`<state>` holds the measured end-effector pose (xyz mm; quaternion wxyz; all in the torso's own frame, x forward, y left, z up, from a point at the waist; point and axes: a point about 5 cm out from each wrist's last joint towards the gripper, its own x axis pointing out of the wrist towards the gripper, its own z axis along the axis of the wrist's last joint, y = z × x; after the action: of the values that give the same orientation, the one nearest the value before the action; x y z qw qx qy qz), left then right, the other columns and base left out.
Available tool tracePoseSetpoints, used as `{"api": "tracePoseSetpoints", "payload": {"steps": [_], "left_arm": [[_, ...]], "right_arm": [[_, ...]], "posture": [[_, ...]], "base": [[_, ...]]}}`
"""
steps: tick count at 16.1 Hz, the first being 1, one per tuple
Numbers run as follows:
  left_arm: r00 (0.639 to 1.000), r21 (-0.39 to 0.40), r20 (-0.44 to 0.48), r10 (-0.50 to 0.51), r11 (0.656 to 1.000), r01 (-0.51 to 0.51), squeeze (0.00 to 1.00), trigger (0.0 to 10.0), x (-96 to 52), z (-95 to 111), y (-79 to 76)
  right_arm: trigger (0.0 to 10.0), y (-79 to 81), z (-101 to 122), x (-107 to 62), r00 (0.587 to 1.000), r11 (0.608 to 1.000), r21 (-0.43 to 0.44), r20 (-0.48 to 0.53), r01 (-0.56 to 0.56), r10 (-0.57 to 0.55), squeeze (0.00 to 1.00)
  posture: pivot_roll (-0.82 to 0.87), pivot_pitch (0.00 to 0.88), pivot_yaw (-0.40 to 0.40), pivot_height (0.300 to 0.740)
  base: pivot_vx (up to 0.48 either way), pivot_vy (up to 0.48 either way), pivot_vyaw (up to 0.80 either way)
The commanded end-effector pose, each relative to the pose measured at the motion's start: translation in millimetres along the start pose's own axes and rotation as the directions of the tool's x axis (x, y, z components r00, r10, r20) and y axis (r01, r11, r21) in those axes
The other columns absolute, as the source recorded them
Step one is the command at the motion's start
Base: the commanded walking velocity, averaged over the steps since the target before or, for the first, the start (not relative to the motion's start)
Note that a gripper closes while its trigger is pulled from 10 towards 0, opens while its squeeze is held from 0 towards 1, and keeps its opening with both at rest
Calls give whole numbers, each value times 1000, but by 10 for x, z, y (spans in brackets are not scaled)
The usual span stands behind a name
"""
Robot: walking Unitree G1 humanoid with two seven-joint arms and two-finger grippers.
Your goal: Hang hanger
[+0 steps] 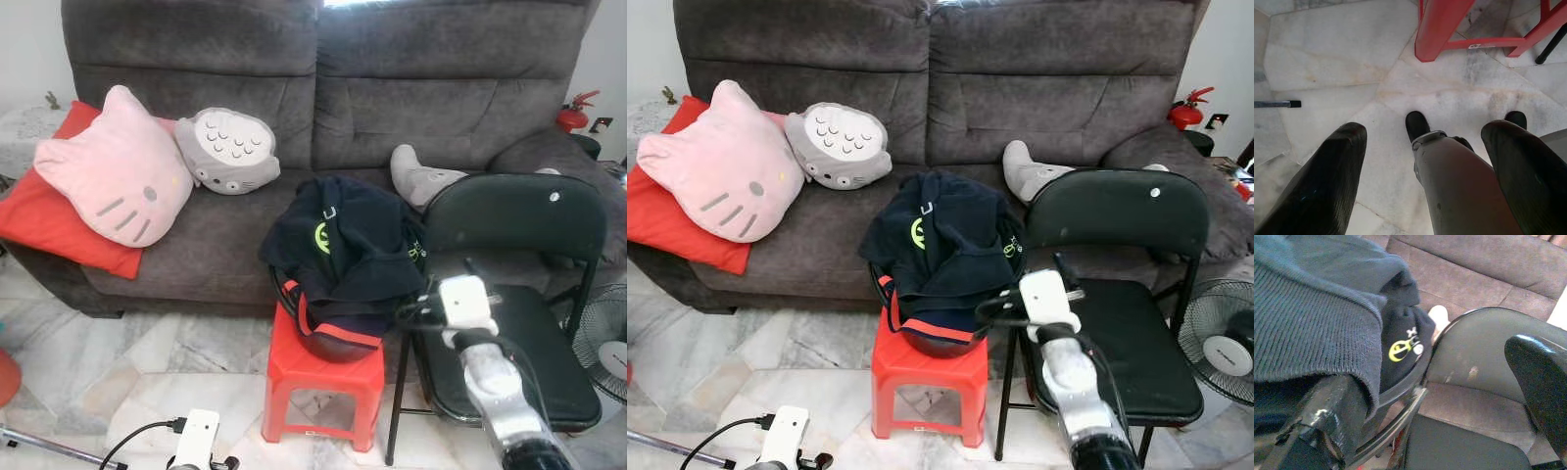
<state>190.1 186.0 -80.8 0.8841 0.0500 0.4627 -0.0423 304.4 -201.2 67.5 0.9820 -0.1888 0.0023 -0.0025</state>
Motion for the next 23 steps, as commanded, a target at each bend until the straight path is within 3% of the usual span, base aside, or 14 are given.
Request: {"api": "tracePoseSetpoints", "payload": {"steps": [1, 2, 4, 7, 15, 16, 23], "left_arm": [[1000, 33, -6, 1, 999, -1, 0, 10000, -3, -8, 18], [1000, 35, -7, 0, 999, 0, 0, 10000, -3, -7, 18], [1000, 36, -7, 0, 999, 0, 0, 10000, -3, -6, 20], [1000, 36, -7, 1, 999, -1, 0, 10000, -3, -5, 18], [1000, 41, -5, 0, 999, 0, 0, 10000, -1, 2, 17], [1000, 42, -5, 0, 999, 0, 0, 10000, -1, 2, 17], [1000, 45, -6, 0, 999, 0, 0, 10000, -2, 2, 22]], "right_arm": [[10000, -27, 26, 39, 1000, 1000, 16, 4, 9, -9, 0], [10000, -13, 38, 59, 1000, 1000, 20, 5, -1, 1, 0], [10000, 31, 77, 137, 1000, 989, 148, -10, -19, 20, 0], [10000, 144, 100, 224, 989, 983, 115, -38, -141, 146, 0], [10000, 132, 80, 264, 979, 979, 77, -62, -188, 192, 0], [0, 136, 69, 259, 979, 979, 79, -65, -189, 195, 0], [0, 241, 78, 244, 974, 971, 99, -51, -216, 222, 0]], "posture": [[10, 0, -13, 740], [10, 0, -13, 740], [13, 0, -10, 740], [17, 0, -11, 740], [17, 0, -9, 740], [16, 0, -8, 740], [19, 0, -8, 740]], "base": [[0, 0, 0], [0, 0, 0], [0, 0, 0], [0, 0, 0], [0, 0, 0], [0, 0, 0], [0, 0, 0]]}}
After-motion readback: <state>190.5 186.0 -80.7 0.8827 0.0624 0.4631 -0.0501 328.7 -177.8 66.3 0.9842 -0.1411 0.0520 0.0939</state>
